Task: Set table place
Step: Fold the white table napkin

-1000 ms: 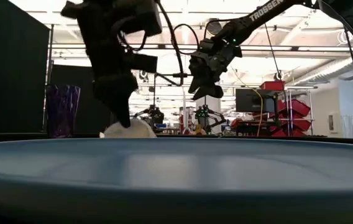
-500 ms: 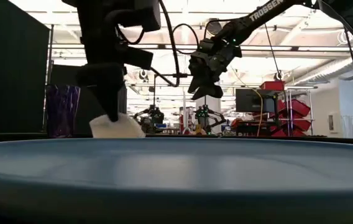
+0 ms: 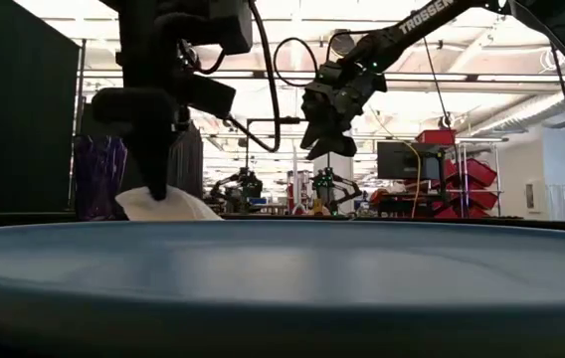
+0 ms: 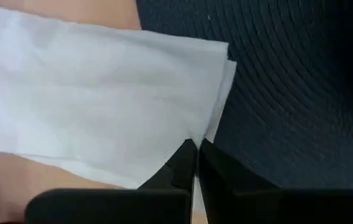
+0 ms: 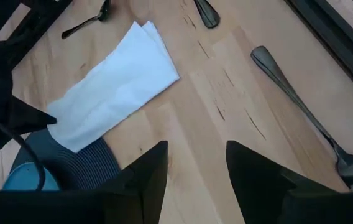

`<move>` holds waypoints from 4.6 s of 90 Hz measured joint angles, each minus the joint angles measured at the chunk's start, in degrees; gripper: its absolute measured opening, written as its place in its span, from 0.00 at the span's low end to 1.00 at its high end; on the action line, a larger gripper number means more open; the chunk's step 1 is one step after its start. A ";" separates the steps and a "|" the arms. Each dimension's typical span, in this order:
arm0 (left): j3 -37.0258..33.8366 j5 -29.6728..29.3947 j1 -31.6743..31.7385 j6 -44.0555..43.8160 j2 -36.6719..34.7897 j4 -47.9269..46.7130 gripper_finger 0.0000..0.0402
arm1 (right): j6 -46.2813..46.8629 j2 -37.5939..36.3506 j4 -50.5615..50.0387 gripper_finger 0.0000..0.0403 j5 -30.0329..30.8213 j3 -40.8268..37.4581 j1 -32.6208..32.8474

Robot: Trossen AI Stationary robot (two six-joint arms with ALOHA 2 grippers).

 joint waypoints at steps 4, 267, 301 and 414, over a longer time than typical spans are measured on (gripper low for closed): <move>0.00 1.32 0.00 0.03 0.00 -0.38 0.00 | 0.01 0.00 0.00 0.37 0.02 0.00 0.00; -17.94 -7.34 -7.67 -4.47 -8.37 13.91 0.08 | -3.85 0.02 -0.68 0.37 0.07 -0.02 1.09; -17.88 -9.07 -7.72 -3.28 -9.51 12.48 0.00 | -3.85 0.02 -0.66 0.37 0.07 -0.02 1.11; -13.05 -17.14 -8.15 -6.40 -9.75 -9.01 0.00 | -4.96 0.02 -0.20 0.37 0.07 -0.02 1.08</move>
